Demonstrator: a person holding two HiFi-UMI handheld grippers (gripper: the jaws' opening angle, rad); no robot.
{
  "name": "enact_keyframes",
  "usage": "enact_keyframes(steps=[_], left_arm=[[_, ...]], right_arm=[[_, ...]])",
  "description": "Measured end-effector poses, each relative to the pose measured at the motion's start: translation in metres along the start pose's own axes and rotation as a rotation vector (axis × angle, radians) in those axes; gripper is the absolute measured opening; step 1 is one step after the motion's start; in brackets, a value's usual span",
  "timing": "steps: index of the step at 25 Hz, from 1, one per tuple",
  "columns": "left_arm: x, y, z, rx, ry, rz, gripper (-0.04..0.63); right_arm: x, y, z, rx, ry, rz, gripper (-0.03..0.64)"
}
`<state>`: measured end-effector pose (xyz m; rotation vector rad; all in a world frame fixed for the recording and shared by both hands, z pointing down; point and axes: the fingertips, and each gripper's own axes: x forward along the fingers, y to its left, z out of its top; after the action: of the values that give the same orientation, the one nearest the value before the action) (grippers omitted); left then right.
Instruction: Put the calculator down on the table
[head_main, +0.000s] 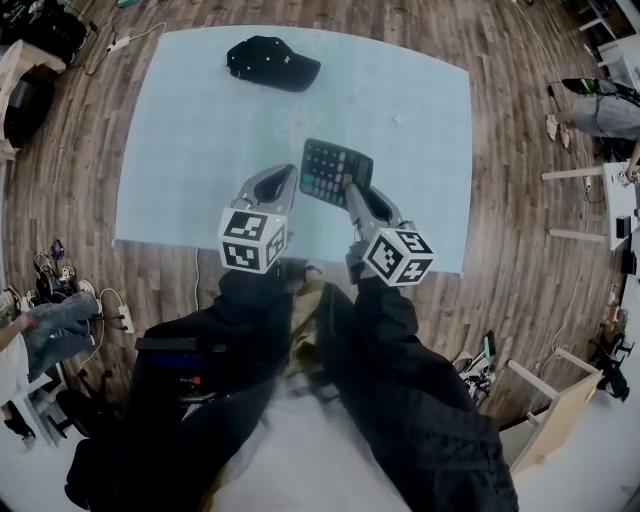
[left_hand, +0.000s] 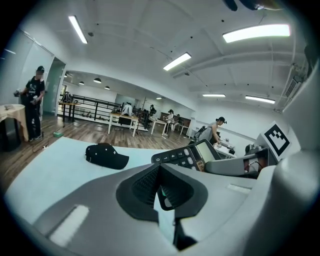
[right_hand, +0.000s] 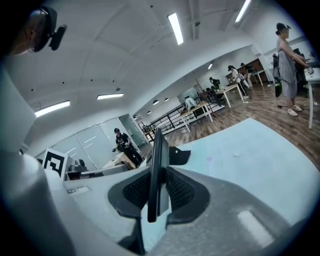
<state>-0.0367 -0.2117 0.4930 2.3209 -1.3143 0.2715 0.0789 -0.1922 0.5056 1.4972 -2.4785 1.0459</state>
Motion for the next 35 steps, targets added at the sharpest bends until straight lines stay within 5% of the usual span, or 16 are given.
enact_keyframes(steps=[16,35], left_arm=[[0.007,0.025,-0.116,-0.117,0.234,0.012,0.002],[0.021,0.033,-0.208,-0.193,0.431,-0.008,0.002]], right_arm=[[0.022,-0.033,-0.104,0.201,0.173,-0.017,0.071],[0.058,-0.081,-0.198,0.402,0.312,-0.051,0.072]])
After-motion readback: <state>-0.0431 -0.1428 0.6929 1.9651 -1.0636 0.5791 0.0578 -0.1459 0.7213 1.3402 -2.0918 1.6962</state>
